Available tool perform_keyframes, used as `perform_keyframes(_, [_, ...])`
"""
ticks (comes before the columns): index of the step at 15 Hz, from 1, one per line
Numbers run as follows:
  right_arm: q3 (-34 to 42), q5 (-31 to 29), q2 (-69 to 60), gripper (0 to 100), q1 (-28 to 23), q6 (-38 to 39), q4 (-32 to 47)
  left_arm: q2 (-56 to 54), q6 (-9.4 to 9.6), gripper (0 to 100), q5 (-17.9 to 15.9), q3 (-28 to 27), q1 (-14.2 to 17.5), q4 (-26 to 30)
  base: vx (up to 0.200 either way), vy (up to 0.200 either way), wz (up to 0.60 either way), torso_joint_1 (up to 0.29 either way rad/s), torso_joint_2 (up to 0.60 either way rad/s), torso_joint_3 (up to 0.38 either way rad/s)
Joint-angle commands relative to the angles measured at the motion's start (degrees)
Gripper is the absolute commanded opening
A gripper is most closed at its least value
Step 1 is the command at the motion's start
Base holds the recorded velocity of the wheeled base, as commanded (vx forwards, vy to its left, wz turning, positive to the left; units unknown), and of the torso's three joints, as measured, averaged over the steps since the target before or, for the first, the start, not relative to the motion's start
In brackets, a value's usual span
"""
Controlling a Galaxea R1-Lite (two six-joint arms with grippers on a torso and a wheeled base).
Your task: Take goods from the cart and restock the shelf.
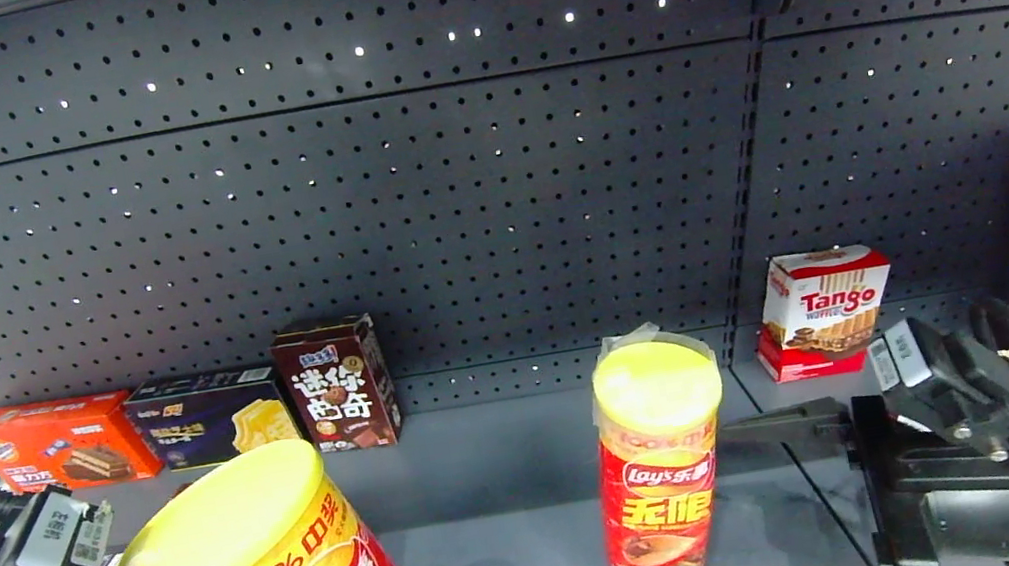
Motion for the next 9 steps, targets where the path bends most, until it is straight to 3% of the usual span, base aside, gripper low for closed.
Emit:
perform_keyframes(1, [-0.8, -1.8, -11.1, 100, -0.3, 0.1, 6.4, 0.0, 0.03, 0, 0.0, -0.3, -0.1, -0.1, 0.0, 0.0, 0.0, 0.0, 0.0, 0.0])
perform_keyframes(3, [-1.9, -5.4, -17.1, 100, -0.1, 0.1, 14.0, 0.0, 0.03, 0, -0.1, 0.1, -0.1, -0.1, 0.0, 0.0, 0.0, 0.0, 0.0, 0.0])
perform_keyframes(5, [-1.9, -21.2, -24.0, 100, 2.0, 0.1, 20.1, 0.0, 0.03, 0, -0.2, 0.3, -0.1, -0.1, 0.0, 0.0, 0.0, 0.0, 0.0, 0.0])
perform_keyframes(6, [-1.8, -23.0, -24.7, 100, 2.2, 0.1, 20.2, 0.0, 0.03, 0, -0.2, 0.3, -0.1, -0.1, 0.0, 0.0, 0.0, 0.0, 0.0, 0.0])
perform_keyframes(7, [-0.1, -32.4, -27.8, 100, 2.9, 0.1, 20.8, -0.5, 0.03, 0, -0.1, 0.5, -0.1, 0.1, 0.0, 0.0, 0.0, 0.0, 0.0, 0.0])
perform_keyframes(9, [3.4, -35.3, -32.1, 100, 2.3, 1.3, 20.7, -0.8, 0.03, 0, -0.1, 0.6, -0.1, 0.3, 0.0, 0.0, 0.0, 0.0, 0.0, 0.0])
